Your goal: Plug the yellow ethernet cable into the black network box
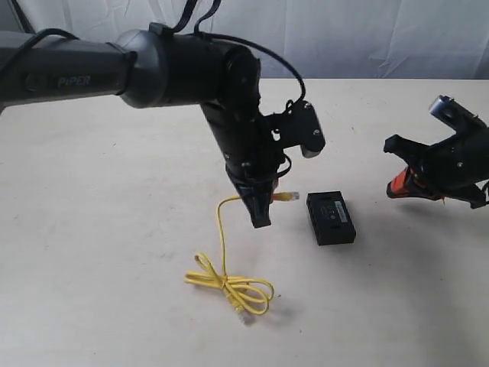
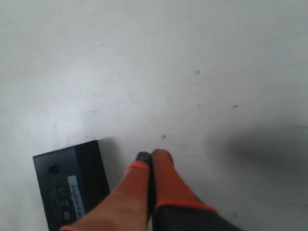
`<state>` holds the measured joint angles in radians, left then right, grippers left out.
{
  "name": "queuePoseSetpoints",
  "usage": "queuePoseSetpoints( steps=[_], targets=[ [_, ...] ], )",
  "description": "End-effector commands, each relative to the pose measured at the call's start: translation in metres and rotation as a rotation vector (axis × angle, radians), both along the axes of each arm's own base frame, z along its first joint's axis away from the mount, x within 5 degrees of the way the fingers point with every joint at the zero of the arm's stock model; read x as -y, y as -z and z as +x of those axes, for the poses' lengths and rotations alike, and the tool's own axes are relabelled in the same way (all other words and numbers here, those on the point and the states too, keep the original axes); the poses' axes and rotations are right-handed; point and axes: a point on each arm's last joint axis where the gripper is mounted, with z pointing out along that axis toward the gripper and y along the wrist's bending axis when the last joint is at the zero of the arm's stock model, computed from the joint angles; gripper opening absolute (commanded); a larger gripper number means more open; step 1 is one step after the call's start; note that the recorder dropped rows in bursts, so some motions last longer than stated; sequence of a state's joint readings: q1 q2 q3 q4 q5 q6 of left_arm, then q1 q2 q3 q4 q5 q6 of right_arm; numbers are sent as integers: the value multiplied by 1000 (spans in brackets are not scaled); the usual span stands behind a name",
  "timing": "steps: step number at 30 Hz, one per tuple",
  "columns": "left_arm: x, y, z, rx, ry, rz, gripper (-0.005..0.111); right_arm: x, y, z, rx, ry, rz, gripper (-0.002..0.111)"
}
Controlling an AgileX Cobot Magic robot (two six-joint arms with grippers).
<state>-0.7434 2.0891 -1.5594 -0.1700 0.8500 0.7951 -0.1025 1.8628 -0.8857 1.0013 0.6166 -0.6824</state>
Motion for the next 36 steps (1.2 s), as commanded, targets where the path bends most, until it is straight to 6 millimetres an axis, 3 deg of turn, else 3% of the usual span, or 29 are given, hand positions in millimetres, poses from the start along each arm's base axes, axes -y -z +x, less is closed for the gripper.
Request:
queuePoseSetpoints(
  steps=[1, 6, 13, 27, 36],
  targets=[
    [-10, 12, -5, 20, -16, -49, 0, -13, -2, 0, 44, -80, -43, 0],
    [-9, 27, -7, 52, 11, -100, 0, -29, 1, -1, 50, -147, -75, 0],
    [-6, 27, -1, 139, 52, -122, 0, -42, 2, -2, 66, -194, -102, 0],
    [-8, 35, 1, 213, 36, -144, 0, -45, 2, -2, 74, -197, -108, 0],
    [-7, 54, 0, 158, 26, -118, 0, -48, 2, -2, 80, -195, -109, 0]
  ],
)
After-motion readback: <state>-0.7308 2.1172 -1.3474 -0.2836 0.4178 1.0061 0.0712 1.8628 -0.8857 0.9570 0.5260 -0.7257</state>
